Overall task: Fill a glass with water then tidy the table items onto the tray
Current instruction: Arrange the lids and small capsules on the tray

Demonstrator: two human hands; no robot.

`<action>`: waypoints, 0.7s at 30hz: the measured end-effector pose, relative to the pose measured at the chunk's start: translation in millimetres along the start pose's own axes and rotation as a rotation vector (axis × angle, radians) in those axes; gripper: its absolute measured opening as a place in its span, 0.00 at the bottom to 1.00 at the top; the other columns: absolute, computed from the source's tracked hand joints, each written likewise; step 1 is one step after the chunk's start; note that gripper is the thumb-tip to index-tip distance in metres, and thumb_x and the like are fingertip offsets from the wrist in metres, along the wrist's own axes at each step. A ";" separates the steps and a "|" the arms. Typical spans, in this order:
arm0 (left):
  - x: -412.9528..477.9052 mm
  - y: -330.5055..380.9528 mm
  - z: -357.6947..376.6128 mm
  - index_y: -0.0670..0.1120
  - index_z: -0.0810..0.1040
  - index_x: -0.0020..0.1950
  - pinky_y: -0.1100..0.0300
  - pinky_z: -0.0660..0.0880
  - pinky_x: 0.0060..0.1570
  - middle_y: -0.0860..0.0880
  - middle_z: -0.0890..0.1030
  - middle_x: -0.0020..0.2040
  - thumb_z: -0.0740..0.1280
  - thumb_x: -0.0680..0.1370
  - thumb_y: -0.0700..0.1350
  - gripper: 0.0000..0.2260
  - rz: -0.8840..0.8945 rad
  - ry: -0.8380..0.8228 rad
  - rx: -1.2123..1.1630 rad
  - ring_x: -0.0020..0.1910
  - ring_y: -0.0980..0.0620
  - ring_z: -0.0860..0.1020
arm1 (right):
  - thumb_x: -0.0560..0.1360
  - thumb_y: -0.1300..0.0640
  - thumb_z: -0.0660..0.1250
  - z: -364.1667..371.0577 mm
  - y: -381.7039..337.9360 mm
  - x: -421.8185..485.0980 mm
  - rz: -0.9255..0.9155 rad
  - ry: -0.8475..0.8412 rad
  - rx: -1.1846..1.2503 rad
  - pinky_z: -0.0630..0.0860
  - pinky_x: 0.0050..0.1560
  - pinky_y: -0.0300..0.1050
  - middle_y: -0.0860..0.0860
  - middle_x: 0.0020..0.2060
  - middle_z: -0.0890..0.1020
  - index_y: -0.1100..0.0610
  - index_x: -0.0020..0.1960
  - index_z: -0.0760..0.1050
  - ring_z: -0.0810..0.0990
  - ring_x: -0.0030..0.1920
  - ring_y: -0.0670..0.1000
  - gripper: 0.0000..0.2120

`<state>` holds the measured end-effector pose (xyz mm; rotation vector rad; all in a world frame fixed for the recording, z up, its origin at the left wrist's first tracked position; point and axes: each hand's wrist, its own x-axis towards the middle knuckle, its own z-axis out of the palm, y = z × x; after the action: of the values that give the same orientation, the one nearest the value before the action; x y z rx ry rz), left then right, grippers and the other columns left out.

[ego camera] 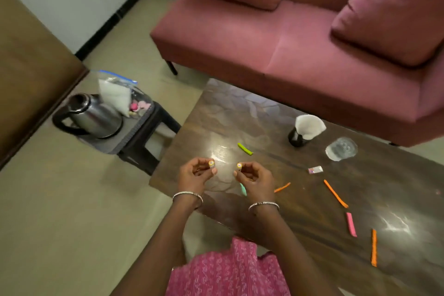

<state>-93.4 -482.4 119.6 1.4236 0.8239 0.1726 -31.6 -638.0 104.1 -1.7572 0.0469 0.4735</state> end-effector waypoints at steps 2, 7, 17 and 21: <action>-2.9 7.2 -37.0 0.40 0.80 0.47 0.66 0.78 0.45 0.46 0.82 0.42 0.73 0.69 0.30 0.10 0.017 0.037 -0.009 0.42 0.54 0.80 | 0.69 0.69 0.76 34.3 -14.3 -9.2 -0.016 -0.052 0.002 0.80 0.43 0.39 0.49 0.37 0.84 0.51 0.41 0.80 0.82 0.36 0.43 0.13; -4.8 18.0 -128.1 0.41 0.82 0.46 0.57 0.79 0.51 0.42 0.84 0.44 0.76 0.68 0.33 0.10 0.027 0.097 -0.017 0.45 0.48 0.82 | 0.69 0.69 0.76 122.8 -40.8 -39.4 -0.069 -0.120 0.024 0.80 0.43 0.38 0.50 0.38 0.85 0.54 0.43 0.82 0.83 0.38 0.45 0.11; 16.5 33.7 -300.0 0.44 0.84 0.46 0.52 0.81 0.49 0.47 0.84 0.40 0.77 0.67 0.35 0.10 0.041 0.213 0.042 0.40 0.51 0.82 | 0.69 0.62 0.77 292.9 -69.1 -78.4 -0.097 -0.127 -0.036 0.82 0.45 0.43 0.50 0.38 0.86 0.54 0.45 0.82 0.85 0.40 0.46 0.07; 39.9 33.7 -337.5 0.45 0.83 0.46 0.50 0.81 0.50 0.45 0.84 0.40 0.77 0.68 0.35 0.10 0.040 0.282 0.038 0.41 0.47 0.83 | 0.68 0.62 0.77 339.0 -78.9 -68.3 -0.083 -0.162 -0.058 0.82 0.45 0.42 0.51 0.38 0.86 0.55 0.45 0.82 0.86 0.40 0.49 0.07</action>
<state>-253.0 -182.9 158.5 1.4721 1.0341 0.3970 -169.4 -313.8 145.1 -1.7639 -0.1554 0.5596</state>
